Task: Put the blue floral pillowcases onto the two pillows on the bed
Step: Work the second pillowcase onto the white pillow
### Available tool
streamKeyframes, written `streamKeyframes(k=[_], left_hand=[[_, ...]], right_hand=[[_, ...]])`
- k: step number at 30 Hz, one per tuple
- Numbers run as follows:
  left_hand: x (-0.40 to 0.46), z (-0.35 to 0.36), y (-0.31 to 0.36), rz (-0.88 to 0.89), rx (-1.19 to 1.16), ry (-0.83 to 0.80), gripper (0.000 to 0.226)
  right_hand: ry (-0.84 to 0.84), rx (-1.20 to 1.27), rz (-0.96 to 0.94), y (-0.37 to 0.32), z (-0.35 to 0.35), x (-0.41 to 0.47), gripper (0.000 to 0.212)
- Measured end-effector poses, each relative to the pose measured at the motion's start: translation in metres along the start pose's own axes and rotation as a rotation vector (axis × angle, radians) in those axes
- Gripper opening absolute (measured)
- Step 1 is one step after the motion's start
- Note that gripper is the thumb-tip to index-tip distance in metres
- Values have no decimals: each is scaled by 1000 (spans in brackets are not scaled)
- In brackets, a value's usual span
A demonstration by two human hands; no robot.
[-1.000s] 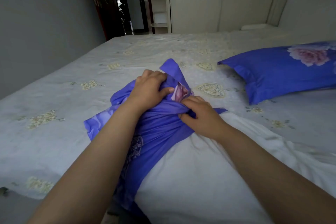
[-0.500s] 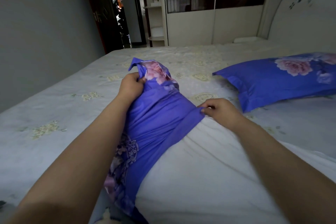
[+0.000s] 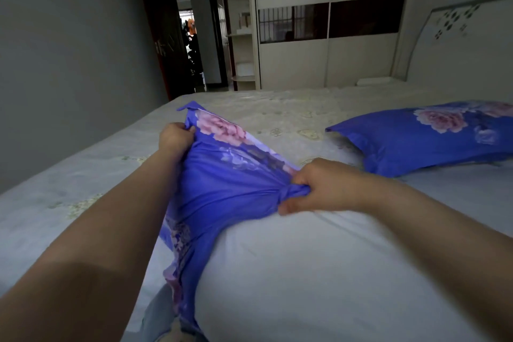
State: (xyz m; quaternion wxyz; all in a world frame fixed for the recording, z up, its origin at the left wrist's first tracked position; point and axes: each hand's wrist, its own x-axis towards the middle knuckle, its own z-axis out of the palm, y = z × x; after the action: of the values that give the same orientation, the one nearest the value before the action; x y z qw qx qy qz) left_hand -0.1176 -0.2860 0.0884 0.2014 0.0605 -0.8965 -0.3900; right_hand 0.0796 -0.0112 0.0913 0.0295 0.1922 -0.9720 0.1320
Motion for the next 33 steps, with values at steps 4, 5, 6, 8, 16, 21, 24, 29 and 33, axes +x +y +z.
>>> streamKeyframes(k=[4,5,6,8,16,21,24,29,33], left_hand=[[-2,12,-3,-17,-58,-30,30],[-2,14,-2,-21,-64,-27,31],[-2,16,-2,-24,-59,-30,32],[-2,21,-1,-28,-45,-54,34],[-12,49,9,68,40,-162,25],[-12,48,20,85,-23,-55,24],[-12,47,21,90,-16,-50,35],[-29,56,4,198,0,15,30],[-71,64,-2,744,59,-78,49]], right_hand=[[40,-222,-54,17,-8,-24,30],[118,-265,-60,21,-4,-28,19],[244,-326,-89,25,4,-31,10],[462,-416,-146,32,25,-33,14],[590,-160,-185,-39,60,-6,40],[-92,-293,-396,-72,89,-29,16],[-321,-443,-221,-43,74,-32,26],[-450,-369,-20,8,89,-27,53],[-503,-12,2,27,85,-25,41]])
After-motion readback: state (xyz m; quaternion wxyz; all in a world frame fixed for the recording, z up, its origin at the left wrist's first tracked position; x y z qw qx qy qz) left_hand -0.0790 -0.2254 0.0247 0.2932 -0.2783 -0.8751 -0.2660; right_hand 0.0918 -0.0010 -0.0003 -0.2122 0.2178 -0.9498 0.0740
